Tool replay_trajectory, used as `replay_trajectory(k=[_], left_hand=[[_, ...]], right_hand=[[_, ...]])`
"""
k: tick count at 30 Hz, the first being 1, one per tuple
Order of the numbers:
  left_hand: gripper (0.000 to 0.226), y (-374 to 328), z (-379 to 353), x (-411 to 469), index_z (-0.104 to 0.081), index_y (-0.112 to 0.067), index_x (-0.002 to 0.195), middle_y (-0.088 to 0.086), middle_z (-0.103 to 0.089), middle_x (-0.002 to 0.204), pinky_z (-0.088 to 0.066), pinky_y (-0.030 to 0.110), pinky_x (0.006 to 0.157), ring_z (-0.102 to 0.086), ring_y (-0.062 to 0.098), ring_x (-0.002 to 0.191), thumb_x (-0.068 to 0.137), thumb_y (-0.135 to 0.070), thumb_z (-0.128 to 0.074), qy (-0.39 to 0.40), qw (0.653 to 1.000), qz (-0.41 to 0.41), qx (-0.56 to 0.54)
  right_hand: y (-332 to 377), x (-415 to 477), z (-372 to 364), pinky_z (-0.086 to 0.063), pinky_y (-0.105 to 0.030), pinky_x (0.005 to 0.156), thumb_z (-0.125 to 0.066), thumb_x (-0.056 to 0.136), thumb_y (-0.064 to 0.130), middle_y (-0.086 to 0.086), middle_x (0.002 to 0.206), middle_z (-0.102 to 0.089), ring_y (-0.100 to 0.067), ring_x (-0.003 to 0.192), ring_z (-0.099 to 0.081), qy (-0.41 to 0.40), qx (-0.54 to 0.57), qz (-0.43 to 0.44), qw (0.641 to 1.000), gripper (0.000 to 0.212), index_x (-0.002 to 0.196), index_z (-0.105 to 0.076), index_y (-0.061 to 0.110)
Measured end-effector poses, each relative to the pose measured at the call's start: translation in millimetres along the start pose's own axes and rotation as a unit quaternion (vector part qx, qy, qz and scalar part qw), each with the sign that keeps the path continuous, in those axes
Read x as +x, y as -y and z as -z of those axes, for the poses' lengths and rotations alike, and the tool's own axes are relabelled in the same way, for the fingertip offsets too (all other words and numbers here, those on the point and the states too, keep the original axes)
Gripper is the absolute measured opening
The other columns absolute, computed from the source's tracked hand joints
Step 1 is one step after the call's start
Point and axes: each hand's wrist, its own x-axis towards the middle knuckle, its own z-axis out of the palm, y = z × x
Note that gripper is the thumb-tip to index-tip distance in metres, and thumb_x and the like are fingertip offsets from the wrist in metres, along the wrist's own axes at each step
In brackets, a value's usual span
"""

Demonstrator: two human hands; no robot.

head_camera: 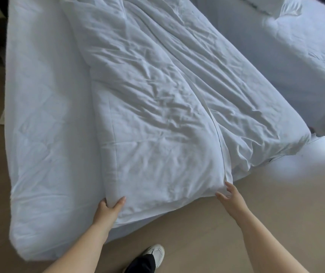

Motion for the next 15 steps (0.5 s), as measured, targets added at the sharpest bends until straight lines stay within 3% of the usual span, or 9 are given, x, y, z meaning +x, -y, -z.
replay_trajectory(k=[8, 13, 15], left_hand=[[0.055, -2.3, -14.9, 0.1, -0.048, 0.001, 0.126, 0.016, -0.056, 0.123, -0.036, 0.029, 0.084, -0.051, 0.033, 0.113, 0.081, -0.025, -0.068, -0.053, 0.998, 0.018, -0.018], [0.056, 1.1, -26.4, 1.5, -0.049, 0.009, 0.124, 0.022, -0.054, 0.126, -0.037, 0.034, 0.089, -0.049, 0.035, 0.116, 0.084, -0.027, -0.065, -0.107, 0.992, 0.053, -0.031], [0.055, -2.6, -40.4, -4.6, -0.048, 0.014, 0.122, 0.026, -0.052, 0.126, -0.036, 0.033, 0.082, -0.049, 0.038, 0.115, 0.086, -0.024, -0.063, -0.147, 0.987, 0.064, -0.033]], right_hand=[[-23.6, 10.6, 15.2, -0.033, -0.038, 0.104, -0.057, 0.089, 0.024, -0.006, 0.145, -0.035, -0.028, 0.128, -0.04, -0.026, 0.02, 0.007, 0.999, 0.06, 0.143, -0.031, 0.017], [-0.3, 62.0, 8.6, -0.032, -0.04, 0.106, -0.07, 0.074, 0.037, -0.01, 0.147, -0.032, -0.03, 0.133, -0.035, 0.004, 0.104, -0.001, 0.995, 0.089, 0.144, -0.023, 0.01], [8.7, 85.0, 5.1, -0.032, -0.043, 0.107, -0.07, 0.076, 0.035, -0.011, 0.145, -0.034, -0.032, 0.13, -0.037, 0.014, 0.115, -0.021, 0.993, 0.088, 0.143, -0.021, 0.007]])
